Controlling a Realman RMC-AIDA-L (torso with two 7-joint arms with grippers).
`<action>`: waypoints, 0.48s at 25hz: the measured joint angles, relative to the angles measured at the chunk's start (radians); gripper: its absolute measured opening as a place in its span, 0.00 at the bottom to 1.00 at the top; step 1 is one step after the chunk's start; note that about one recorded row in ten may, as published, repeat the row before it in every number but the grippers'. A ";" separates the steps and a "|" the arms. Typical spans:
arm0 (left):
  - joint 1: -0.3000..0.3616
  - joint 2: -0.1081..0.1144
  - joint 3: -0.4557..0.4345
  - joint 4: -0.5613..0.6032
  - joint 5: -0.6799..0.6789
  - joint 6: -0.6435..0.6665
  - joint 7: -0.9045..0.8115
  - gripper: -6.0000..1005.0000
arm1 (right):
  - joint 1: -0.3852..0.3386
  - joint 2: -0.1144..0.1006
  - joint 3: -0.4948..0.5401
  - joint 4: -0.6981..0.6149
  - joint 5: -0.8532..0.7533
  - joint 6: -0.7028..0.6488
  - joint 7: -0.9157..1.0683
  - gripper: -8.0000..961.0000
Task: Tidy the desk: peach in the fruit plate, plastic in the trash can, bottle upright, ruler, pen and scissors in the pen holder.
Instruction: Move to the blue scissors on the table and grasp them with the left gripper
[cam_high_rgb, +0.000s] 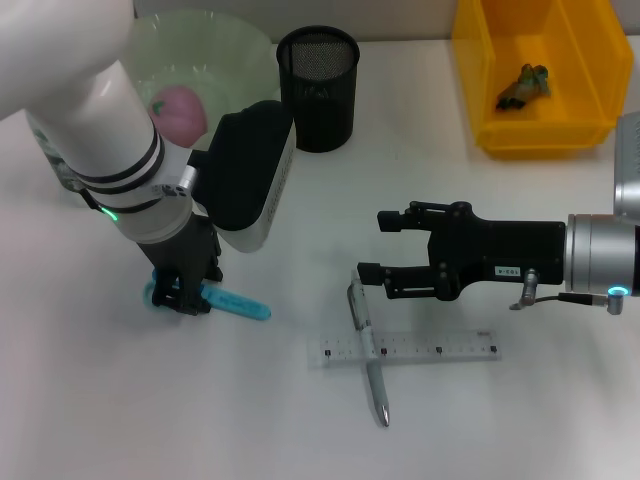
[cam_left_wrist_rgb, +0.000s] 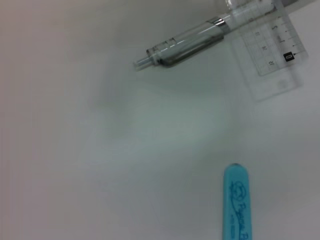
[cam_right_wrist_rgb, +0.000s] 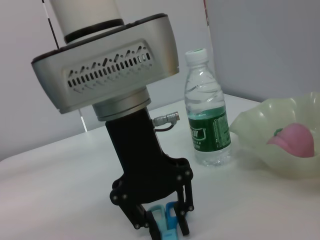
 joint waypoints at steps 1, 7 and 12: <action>-0.002 0.000 0.007 -0.005 0.000 -0.006 0.000 0.36 | 0.000 0.001 0.000 0.000 0.000 0.000 0.000 0.82; -0.004 0.000 0.011 -0.007 0.006 -0.008 0.000 0.36 | -0.001 0.003 0.000 0.000 0.000 0.003 0.000 0.82; -0.010 0.000 0.015 -0.011 0.007 -0.001 0.000 0.29 | -0.001 0.004 0.000 0.000 0.000 0.008 0.000 0.82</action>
